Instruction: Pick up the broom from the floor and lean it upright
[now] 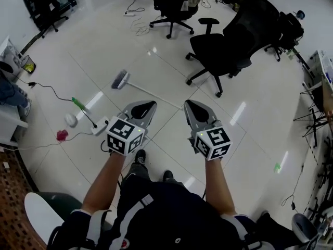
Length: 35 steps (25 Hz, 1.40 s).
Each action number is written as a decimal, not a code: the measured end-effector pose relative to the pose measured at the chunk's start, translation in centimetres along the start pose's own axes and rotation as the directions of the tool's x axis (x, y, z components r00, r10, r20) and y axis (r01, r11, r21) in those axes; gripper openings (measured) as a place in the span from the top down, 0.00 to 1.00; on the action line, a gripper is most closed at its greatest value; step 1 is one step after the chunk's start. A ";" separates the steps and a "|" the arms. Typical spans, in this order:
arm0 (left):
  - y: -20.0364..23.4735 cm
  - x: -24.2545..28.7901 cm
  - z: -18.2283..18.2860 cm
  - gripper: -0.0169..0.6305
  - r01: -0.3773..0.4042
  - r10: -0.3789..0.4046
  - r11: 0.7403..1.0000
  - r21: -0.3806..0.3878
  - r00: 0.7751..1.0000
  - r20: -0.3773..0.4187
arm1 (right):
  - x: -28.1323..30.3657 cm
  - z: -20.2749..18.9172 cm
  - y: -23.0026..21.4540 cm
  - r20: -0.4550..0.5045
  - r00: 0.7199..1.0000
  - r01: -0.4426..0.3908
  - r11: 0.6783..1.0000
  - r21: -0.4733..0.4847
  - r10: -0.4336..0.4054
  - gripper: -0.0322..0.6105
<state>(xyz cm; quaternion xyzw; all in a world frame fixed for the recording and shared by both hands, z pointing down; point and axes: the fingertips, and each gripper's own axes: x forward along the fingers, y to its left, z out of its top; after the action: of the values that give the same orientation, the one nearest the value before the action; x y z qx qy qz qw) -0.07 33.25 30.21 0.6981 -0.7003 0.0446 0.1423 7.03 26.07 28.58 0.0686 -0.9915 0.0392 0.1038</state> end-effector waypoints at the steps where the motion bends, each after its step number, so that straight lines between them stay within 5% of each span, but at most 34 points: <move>1: 0.7 0.5 0.0 0.97 0.026 -0.025 1.000 0.006 1.000 -0.004 | 0.7 0.1 -0.4 -0.002 1.000 0.024 1.000 0.007 -0.024 0.94; 9: 4.6 5.0 0.8 0.97 0.232 -0.232 0.972 0.038 0.973 -0.016 | 3.1 0.1 -2.5 -0.047 0.976 0.215 0.975 0.053 -0.213 0.94; 21: 0.7 17.0 -2.1 0.97 0.494 -0.477 0.867 0.066 0.860 -0.180 | -1.1 -5.7 -10.7 -0.125 0.884 0.467 0.862 0.196 -0.450 0.94; 28: -0.3 25.8 -5.3 0.97 0.578 -0.530 0.810 0.101 0.794 -0.297 | -0.3 -8.7 -18.8 -0.157 0.858 0.513 0.822 0.246 -0.489 0.94; 35: 1.0 33.6 -9.9 0.97 0.610 -0.531 0.786 0.105 0.751 -0.392 | 2.6 -13.9 -24.6 -0.220 0.844 0.536 0.791 0.296 -0.489 0.94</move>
<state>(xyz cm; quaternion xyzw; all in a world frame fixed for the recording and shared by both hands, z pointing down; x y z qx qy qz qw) 0.84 3.42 48.63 0.8718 -0.4065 0.1986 0.1880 10.87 2.77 44.21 0.3495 -0.9036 0.1877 0.1618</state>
